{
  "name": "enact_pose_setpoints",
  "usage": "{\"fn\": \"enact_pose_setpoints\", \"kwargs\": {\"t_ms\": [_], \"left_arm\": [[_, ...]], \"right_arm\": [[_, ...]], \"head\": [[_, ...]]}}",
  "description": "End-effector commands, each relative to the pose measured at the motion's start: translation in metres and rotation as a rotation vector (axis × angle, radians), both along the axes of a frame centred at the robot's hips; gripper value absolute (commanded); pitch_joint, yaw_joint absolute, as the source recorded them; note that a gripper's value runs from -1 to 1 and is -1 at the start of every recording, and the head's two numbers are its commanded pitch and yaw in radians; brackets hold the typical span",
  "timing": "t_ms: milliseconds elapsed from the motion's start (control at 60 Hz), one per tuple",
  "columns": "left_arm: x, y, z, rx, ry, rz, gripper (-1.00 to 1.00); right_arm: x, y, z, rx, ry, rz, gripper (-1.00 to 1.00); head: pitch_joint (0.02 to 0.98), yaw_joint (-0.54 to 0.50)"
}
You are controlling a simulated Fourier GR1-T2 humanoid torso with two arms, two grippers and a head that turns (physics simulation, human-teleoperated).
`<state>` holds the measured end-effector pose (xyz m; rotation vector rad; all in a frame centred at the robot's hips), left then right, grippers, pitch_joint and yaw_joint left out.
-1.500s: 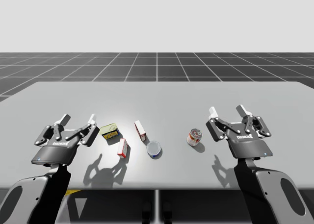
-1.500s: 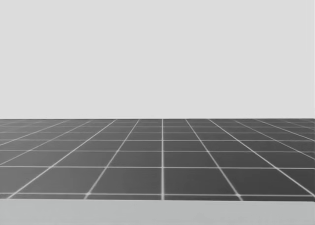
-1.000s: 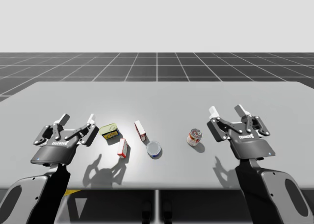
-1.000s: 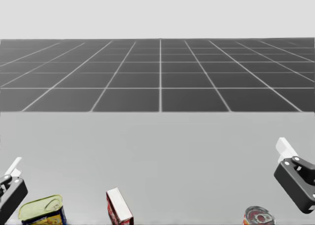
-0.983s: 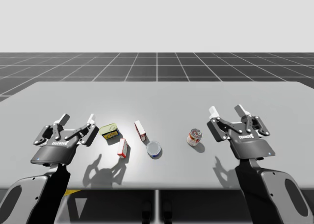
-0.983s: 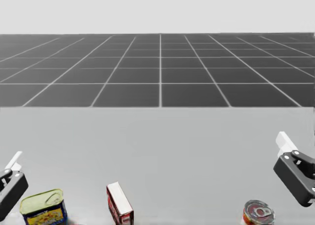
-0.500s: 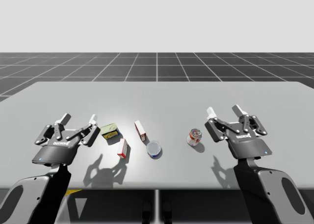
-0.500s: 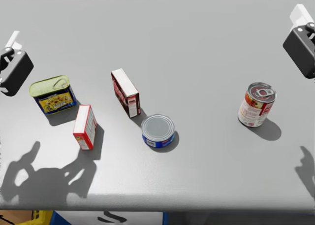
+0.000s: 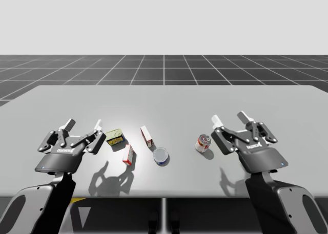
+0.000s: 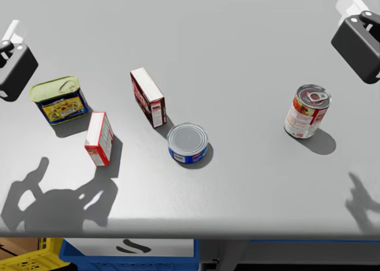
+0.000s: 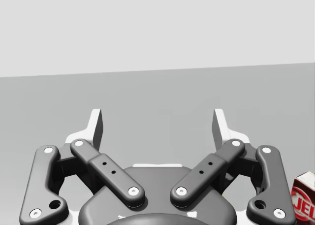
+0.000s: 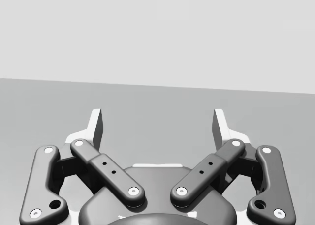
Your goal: Grasp the tuna can and hold it up.
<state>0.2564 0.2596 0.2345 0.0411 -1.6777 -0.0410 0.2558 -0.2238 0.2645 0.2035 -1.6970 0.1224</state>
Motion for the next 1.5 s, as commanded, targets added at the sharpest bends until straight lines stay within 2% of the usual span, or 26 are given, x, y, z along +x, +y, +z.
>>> {"fn": "enact_pose_setpoints", "kwargs": {"t_ms": [17,150,167,233,317,333,400,467,517,550,633,917,1100,1333,1500], "left_arm": [[0.0,-0.001,0.0,0.001,-0.003,0.0,-1.0],[0.0,-0.002,-0.001,0.002,-0.002,-0.002,-1.0],[0.0,-0.002,-0.001,0.003,-0.002,-0.002,-1.0],[0.0,-0.002,-0.001,0.008,-0.001,-0.001,-1.0],[0.0,-0.003,-0.002,0.009,0.005,0.002,-1.0],[0.0,-0.003,-0.002,0.009,0.006,0.002,-1.0],[0.0,-0.004,-0.003,0.009,0.007,0.002,-1.0],[0.0,-0.004,-0.003,0.011,0.008,0.004,-1.0],[0.0,-0.003,-0.003,0.01,0.008,0.004,-1.0],[0.0,-0.003,-0.003,0.011,0.008,0.005,-1.0],[0.0,-0.003,-0.003,0.012,0.007,0.005,-1.0],[0.0,-0.004,-0.003,0.015,0.006,0.002,-1.0],[-0.001,-0.004,-0.004,0.015,0.004,0.001,-1.0],[-0.001,-0.004,-0.003,0.014,0.002,0.0,-1.0],[-0.001,-0.004,-0.004,0.015,0.0,0.001,-1.0]], "right_arm": [[-0.013,0.015,0.006,0.017,0.064,0.115,-1.0],[-0.009,0.037,-0.005,-0.005,0.104,0.231,-1.0],[-0.01,0.043,-0.007,-0.02,0.113,0.261,-1.0],[-0.011,0.055,-0.01,-0.023,0.125,0.305,-1.0],[-0.013,0.066,-0.012,-0.049,0.133,0.362,-1.0],[-0.015,0.074,-0.013,-0.069,0.144,0.4,-1.0],[-0.017,0.085,-0.018,-0.08,0.162,0.426,-1.0],[-0.039,0.084,-0.021,-0.084,0.195,0.461,-1.0],[-0.057,0.082,-0.028,-0.098,0.198,0.455,-1.0],[-0.054,0.086,-0.036,-0.116,0.216,0.453,-1.0],[-0.048,0.093,-0.048,-0.129,0.246,0.456,-1.0],[-0.035,0.119,-0.076,-0.146,0.32,0.484,-1.0],[-0.027,0.133,-0.092,-0.144,0.356,0.496,-1.0],[-0.017,0.144,-0.112,-0.175,0.365,0.472,-1.0],[-0.011,0.152,-0.125,-0.176,0.358,0.464,-1.0]], "head": [[0.904,0.02],[0.907,0.02],[0.907,0.02],[0.906,0.02],[0.903,0.02],[0.901,0.03],[0.901,0.03],[0.901,0.03],[0.902,0.03],[0.904,0.03],[0.907,0.03],[0.912,0.04],[0.915,0.05],[0.918,0.05],[0.922,0.06]]}}
